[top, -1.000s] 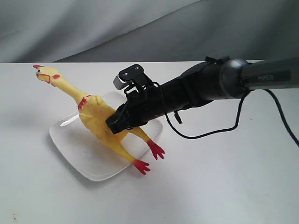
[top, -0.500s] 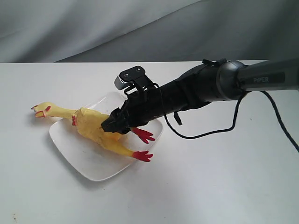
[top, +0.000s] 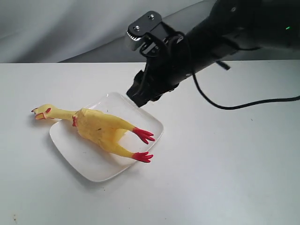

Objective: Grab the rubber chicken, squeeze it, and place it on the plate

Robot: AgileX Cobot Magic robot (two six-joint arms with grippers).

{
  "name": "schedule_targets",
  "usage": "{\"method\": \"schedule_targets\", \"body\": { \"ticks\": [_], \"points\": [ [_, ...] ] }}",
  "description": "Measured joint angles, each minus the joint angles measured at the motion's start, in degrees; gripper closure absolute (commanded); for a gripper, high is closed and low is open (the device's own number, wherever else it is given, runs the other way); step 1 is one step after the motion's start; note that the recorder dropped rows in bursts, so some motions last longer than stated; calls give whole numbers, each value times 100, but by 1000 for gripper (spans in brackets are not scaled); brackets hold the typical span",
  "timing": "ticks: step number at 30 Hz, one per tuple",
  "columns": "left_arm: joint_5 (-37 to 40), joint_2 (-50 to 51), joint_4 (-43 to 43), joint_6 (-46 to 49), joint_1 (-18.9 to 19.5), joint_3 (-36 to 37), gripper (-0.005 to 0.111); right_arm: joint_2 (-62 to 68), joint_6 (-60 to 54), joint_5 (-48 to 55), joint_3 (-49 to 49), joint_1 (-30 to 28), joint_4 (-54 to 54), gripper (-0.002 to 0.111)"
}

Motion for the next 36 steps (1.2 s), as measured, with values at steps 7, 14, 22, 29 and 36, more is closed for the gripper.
{"method": "schedule_targets", "body": {
  "ticks": [7,14,22,29,36],
  "points": [
    [0,0,0,0,0,0,107,-1463,498,-297,1021,0,-759,108],
    [202,0,0,0,0,0,107,-3160,510,-1980,2663,0,-465,108],
    [352,0,0,0,0,0,107,-5198,510,-3605,4176,0,205,108],
    [352,0,0,0,0,0,107,-6569,510,-4220,4848,0,442,108],
    [352,0,0,0,0,0,107,-7190,749,-4149,4926,0,893,108]
  ]
}}
